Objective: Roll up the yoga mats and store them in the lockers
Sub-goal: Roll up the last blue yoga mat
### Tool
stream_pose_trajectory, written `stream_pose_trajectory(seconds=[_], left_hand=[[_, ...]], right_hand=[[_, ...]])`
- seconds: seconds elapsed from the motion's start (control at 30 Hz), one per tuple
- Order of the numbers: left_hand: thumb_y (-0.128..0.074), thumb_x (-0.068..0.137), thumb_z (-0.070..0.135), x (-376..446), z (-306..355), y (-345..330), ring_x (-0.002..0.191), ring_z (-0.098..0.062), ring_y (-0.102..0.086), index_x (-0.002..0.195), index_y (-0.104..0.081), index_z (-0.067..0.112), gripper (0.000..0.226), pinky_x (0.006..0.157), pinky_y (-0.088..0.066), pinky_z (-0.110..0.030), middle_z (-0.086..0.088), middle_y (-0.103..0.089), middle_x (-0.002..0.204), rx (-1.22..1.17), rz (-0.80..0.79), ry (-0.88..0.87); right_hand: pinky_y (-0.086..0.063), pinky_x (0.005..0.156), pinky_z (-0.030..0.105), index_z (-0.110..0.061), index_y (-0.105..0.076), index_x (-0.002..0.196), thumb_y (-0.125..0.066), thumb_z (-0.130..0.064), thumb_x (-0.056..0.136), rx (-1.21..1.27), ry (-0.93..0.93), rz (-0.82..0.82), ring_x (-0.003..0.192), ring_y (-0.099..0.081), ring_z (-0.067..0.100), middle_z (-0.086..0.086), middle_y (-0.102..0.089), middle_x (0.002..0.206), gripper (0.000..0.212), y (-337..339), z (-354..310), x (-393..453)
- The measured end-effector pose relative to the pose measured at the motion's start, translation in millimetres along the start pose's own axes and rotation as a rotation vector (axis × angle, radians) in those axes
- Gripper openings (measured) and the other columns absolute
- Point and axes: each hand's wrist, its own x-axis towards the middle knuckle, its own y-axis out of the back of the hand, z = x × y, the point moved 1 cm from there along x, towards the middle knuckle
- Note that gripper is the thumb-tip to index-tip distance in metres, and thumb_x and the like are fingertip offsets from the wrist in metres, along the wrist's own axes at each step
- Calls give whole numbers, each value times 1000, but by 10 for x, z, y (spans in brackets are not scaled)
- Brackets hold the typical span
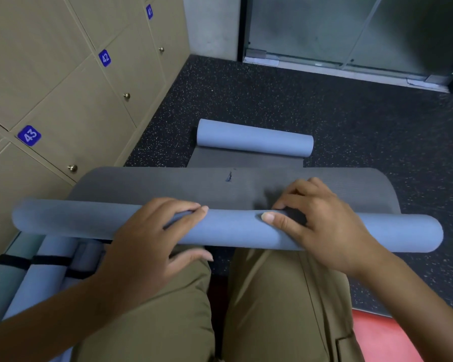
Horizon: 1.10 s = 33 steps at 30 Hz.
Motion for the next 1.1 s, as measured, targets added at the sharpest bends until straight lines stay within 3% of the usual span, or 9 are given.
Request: stream_pose_trajectory(seconds=[0.1, 0.2, 0.33, 0.47, 0.63, 0.73, 0.87, 1.0, 1.1], left_hand=[[-64, 93, 58, 24, -31, -57, 107, -27, -66, 129, -70, 9, 61, 91, -53, -42, -3, -68, 120, 46, 22, -40], [-61, 95, 57, 89, -79, -81, 101, -24, -66, 126, -72, 9, 57, 87, -53, -38, -1, -70, 114, 38, 22, -47], [-54, 96, 58, 212, -144, -63, 95, -20, -62, 123, -73, 14, 56, 82, -48, -34, 3, -68, 107, -8, -56, -2], [-47, 94, 64, 374, -215, -13, 96, -12, -59, 118, -70, 29, 49, 82, -48, -38, 16, -62, 104, -135, -194, 96], [-43, 87, 74, 518, -324, 1, 100, -5, -61, 115, -69, 37, 53, 89, -49, -35, 22, -66, 107, -219, -275, 193], [-51, 85, 71, 540, -301, 2, 107, -5, -63, 120, -73, 31, 58, 95, -47, -29, 21, -70, 115, -207, -140, 213], [-66, 94, 47, 482, -169, -75, 99, -22, -68, 111, -78, 14, 39, 90, -52, -35, 4, -75, 109, -42, 184, 49], [-71, 92, 53, 416, -148, -209, 113, -27, -66, 125, -72, 9, 55, 100, -50, -42, -2, -70, 126, 94, 186, -51], [-71, 90, 53, 446, -198, -279, 110, -25, -67, 123, -73, 8, 55, 101, -48, -37, -2, -71, 123, 102, 192, -55]], right_hand=[[-45, 80, 32, -33, -68, 97, -42, -75, 92, 15, 27, 73, 95, -50, 10, -16, -56, 98, 49, 1, -20, 33], [-46, 75, 42, -19, -68, 97, -53, -54, 100, -77, 140, 281, 84, -55, 21, -6, -60, 91, 38, -24, -65, -31], [-43, 74, 41, -10, -70, 107, -55, -44, 103, -277, 196, 360, 86, -55, 30, 3, -65, 101, 38, -108, -82, -199], [-45, 86, 43, -5, -66, 129, -57, -54, 100, -311, 178, 325, 98, -57, 33, 7, -67, 117, 57, -209, -24, -270], [-44, 81, 41, -11, -67, 121, -45, -56, 103, -285, 158, 297, 95, -58, 29, 2, -66, 107, 54, -210, 9, -109], [-43, 76, 39, -15, -67, 114, -37, -58, 103, -279, 149, 249, 89, -57, 26, -1, -65, 100, 54, -154, 39, -1], [-42, 71, 37, -23, -67, 110, -28, -65, 101, -239, 97, 145, 88, -58, 23, -4, -64, 93, 59, -58, 49, 138], [-39, 67, 37, -32, -59, 95, -26, -74, 96, -102, -57, -52, 92, -56, 17, -13, -60, 89, 53, 107, 58, 317], [-45, 74, 38, -32, -62, 99, -29, -76, 92, -101, -89, -155, 95, -59, 19, -11, -63, 94, 56, 159, 80, 434]])
